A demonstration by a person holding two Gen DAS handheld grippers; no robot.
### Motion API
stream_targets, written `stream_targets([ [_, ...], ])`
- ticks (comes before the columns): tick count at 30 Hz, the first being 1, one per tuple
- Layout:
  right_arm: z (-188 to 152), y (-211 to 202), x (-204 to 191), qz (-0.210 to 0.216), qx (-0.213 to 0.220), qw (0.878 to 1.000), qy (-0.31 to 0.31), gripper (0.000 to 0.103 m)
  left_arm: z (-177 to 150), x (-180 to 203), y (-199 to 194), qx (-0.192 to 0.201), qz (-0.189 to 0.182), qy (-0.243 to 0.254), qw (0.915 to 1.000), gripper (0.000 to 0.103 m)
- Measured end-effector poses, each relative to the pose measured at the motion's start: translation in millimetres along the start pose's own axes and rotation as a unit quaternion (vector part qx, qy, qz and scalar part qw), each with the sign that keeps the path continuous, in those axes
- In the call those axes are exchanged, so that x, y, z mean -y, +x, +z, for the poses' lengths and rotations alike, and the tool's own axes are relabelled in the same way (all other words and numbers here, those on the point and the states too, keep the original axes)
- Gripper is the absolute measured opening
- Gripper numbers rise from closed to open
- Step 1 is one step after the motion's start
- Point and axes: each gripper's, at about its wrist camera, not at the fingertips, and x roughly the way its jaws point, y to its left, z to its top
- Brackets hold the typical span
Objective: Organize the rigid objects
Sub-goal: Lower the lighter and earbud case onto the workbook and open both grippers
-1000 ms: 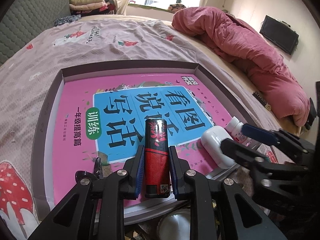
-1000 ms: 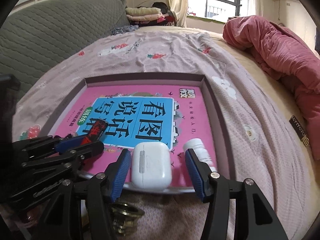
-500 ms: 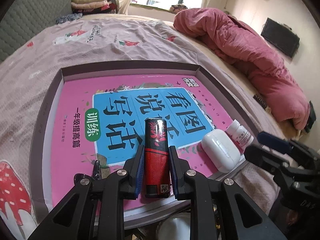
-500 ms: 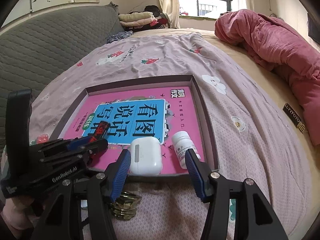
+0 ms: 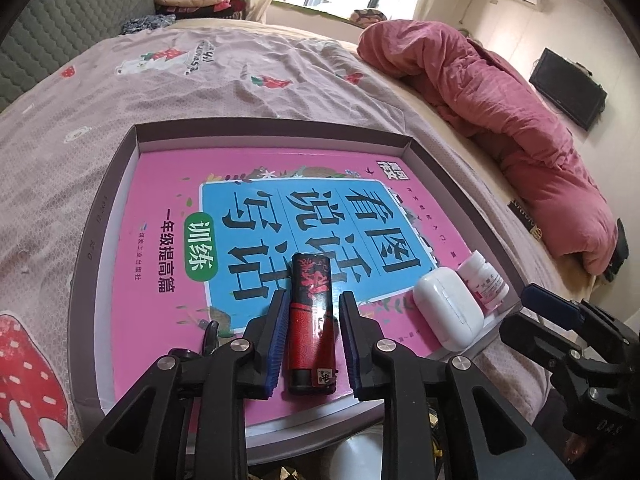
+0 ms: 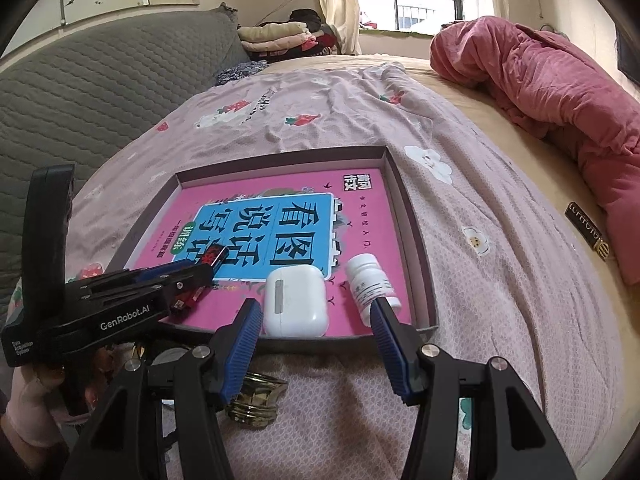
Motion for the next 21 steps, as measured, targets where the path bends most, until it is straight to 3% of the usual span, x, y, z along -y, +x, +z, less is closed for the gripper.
stream_targets([
  [5, 1, -1, -2, 0.004, 0.002, 1.000, 0.003, 0.056, 0, -1, -2, -0.003, -0.007, 0.001, 1.0000, 0.042],
  [11, 1, -2, -1, 0.003, 0.002, 1.000, 0.006, 0.056, 3, -13, -9, 0.007, -0.021, -0.025, 0.9994, 0.042],
  [21, 1, -6, 3, 0.000, 0.007, 1.000, 0.014, 0.059, 13, -19, -40, 0.056, -0.025, -0.025, 0.9978, 0.043],
])
